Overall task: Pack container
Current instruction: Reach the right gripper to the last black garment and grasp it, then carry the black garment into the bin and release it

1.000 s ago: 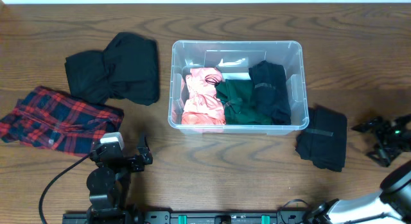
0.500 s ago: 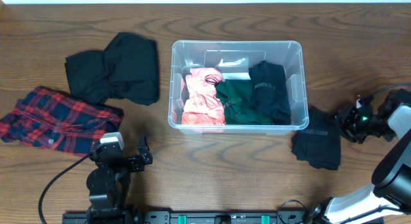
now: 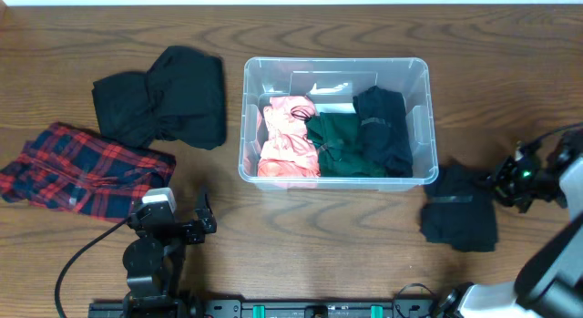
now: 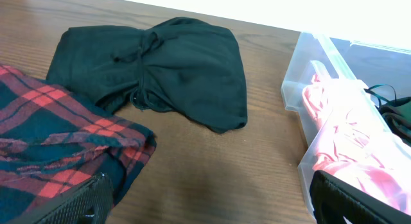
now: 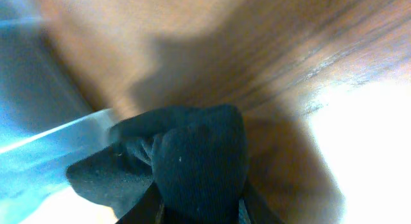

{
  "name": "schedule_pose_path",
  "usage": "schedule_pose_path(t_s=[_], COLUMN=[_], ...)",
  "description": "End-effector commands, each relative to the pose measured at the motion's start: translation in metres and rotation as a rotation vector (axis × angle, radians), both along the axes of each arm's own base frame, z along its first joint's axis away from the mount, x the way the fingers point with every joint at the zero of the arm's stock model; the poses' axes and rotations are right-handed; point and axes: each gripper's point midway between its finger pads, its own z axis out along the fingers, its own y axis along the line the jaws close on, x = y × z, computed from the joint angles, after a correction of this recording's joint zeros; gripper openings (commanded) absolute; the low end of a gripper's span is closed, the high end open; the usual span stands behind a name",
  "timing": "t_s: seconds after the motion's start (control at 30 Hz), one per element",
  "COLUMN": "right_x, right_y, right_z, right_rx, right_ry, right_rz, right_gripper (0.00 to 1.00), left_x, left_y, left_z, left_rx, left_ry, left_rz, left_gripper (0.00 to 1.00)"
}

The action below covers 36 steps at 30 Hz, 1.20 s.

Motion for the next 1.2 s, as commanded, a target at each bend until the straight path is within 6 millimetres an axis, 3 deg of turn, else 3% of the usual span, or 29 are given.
schedule_pose_path(t_s=[0.0, 0.1, 0.23, 0.33, 0.47, 0.57, 0.7, 0.87, 1.03, 1.17], right_x=[0.026, 0.031, 0.042, 0.058, 0.086, 0.117, 0.154, 0.193, 0.202, 0.194], right_y=[-0.005, 0.007, 0.049, 0.078, 0.126, 0.170, 0.211, 0.255, 0.282, 0.307], right_z=[0.085, 0.144, 0.214, 0.240, 0.254, 0.252, 0.233, 0.188, 0.133, 0.113], right_rx=[-0.063, -0.058, 0.024, 0.070, 0.125, 0.135, 0.124, 0.204, 0.235, 0.272], right_ry=[-0.235, -0.367, -0.550, -0.627, -0.681, -0.707, -0.711, -0.655, -0.533, -0.480], right_rz=[-0.007, -0.006, 0.048, 0.092, 0.155, 0.192, 0.182, 0.175, 0.197, 0.256], right_gripper=[0.02, 0.01, 0.01, 0.01, 0.01, 0.01, 0.01, 0.01, 0.01, 0.01], left_x=[0.000, 0.000, 0.000, 0.000, 0.000, 0.000, 0.000, 0.000, 0.000, 0.000], left_y=[-0.002, -0.002, -0.002, -0.002, -0.002, -0.002, -0.002, -0.002, -0.002, -0.002], left_z=[-0.009, -0.009, -0.009, -0.009, -0.009, -0.009, -0.009, -0.009, -0.009, -0.009], left_rx=[0.005, 0.005, 0.005, 0.005, 0.005, 0.005, 0.005, 0.005, 0.005, 0.005], left_ry=[0.015, 0.015, 0.015, 0.015, 0.015, 0.015, 0.015, 0.015, 0.015, 0.015], left_rz=[-0.014, -0.014, -0.014, -0.014, -0.014, -0.014, -0.014, -0.014, -0.014, -0.014], left_gripper=[0.98, 0.98, 0.98, 0.98, 0.98, 0.98, 0.98, 0.98, 0.98, 0.98])
